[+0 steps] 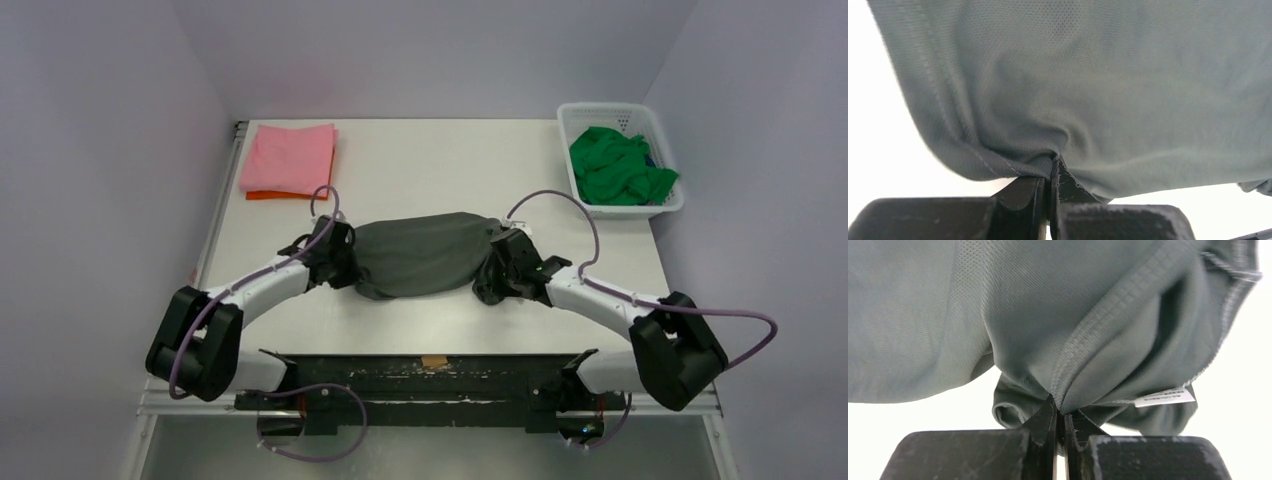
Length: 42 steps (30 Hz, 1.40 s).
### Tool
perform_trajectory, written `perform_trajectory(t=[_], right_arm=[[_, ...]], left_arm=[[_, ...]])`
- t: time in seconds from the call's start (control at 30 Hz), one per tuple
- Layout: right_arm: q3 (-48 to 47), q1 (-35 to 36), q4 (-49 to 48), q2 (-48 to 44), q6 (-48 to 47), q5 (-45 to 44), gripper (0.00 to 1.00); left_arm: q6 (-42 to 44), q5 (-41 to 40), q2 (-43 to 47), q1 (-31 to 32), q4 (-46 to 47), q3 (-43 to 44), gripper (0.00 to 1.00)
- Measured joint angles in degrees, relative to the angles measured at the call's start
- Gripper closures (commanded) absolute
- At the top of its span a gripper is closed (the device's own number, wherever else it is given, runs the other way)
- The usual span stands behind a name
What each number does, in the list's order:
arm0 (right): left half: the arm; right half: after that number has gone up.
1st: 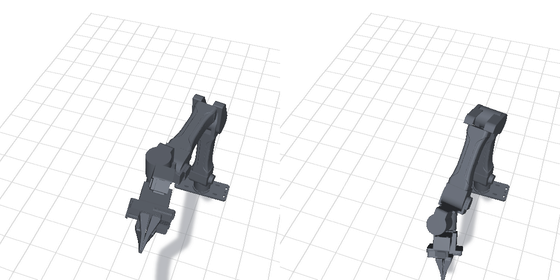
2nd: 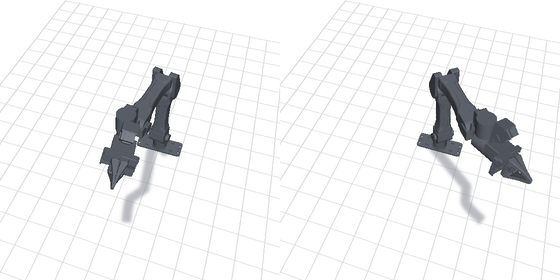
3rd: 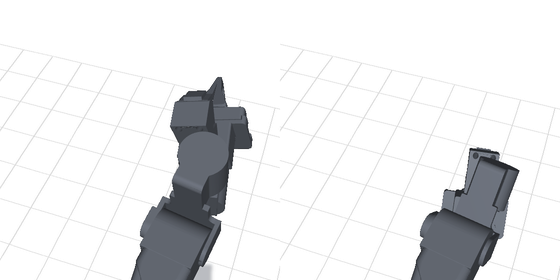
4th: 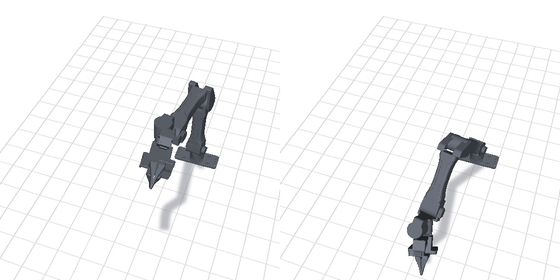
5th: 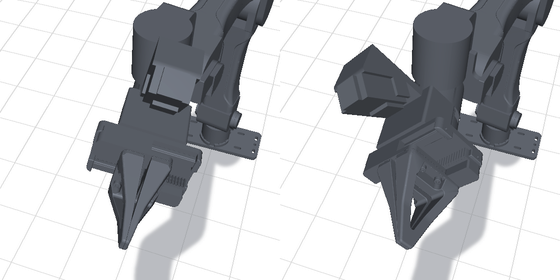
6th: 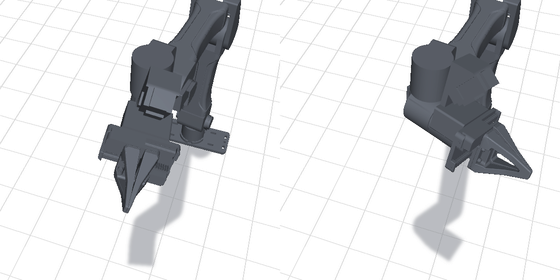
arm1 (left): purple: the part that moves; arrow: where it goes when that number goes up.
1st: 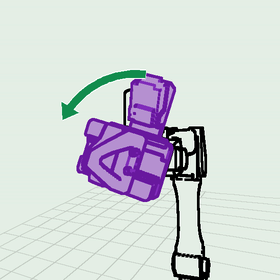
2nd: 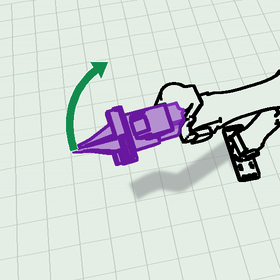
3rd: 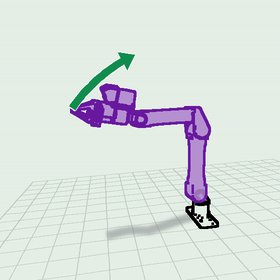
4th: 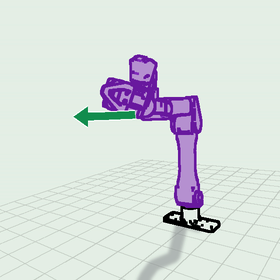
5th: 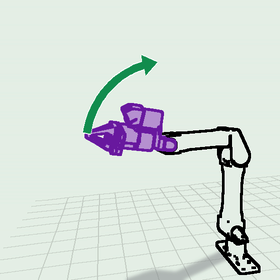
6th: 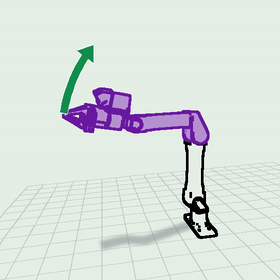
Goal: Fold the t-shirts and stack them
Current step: Flatten out the tshirt
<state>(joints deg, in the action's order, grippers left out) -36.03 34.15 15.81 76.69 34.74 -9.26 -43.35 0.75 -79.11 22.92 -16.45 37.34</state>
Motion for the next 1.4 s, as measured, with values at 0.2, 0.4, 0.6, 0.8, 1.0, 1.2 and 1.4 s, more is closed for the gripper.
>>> perform_trajectory(t=[0.2,0.4,0.6,0.8,1.0,1.2,1.4], right_arm=[[-4.2,0.0,8.2,-14.3,-0.2,-7.6,1.00],[-13.7,0.0,14.8,-27.5,-2.5,-14.3,1.00],[-21.4,0.0,20.5,-35.7,-6.1,-17.0,1.00],[-28.5,0.0,22.7,-38.4,-9.5,-15.2,1.00],[-30.2,0.0,27.4,-31.2,-9.4,-17.1,1.00],[-29.8,-9.0,26.5,-11.6,-9.7,-11.3,0.84],[-34.0,-18.9,22.7,13.9,-11.0,-4.5,0.30]], left_arm=[[1.6,-4.8,16.4,0.0,-6.6,1.3,1.00],[4.3,-11.1,37.9,0.0,-11.9,9.6,1.00],[6.7,-16.8,48.0,0.0,-18.2,19.2,1.00],[8.7,-19.8,52.1,0.0,-21.0,23.3,1.00],[8.5,-21.9,47.8,0.0,-22.3,22.1,1.00],[7.3,-21.0,29.3,-0.7,-21.4,15.7,1.00],[6.4,-14.0,11.6,-5.7,-19.9,14.0,1.00]])
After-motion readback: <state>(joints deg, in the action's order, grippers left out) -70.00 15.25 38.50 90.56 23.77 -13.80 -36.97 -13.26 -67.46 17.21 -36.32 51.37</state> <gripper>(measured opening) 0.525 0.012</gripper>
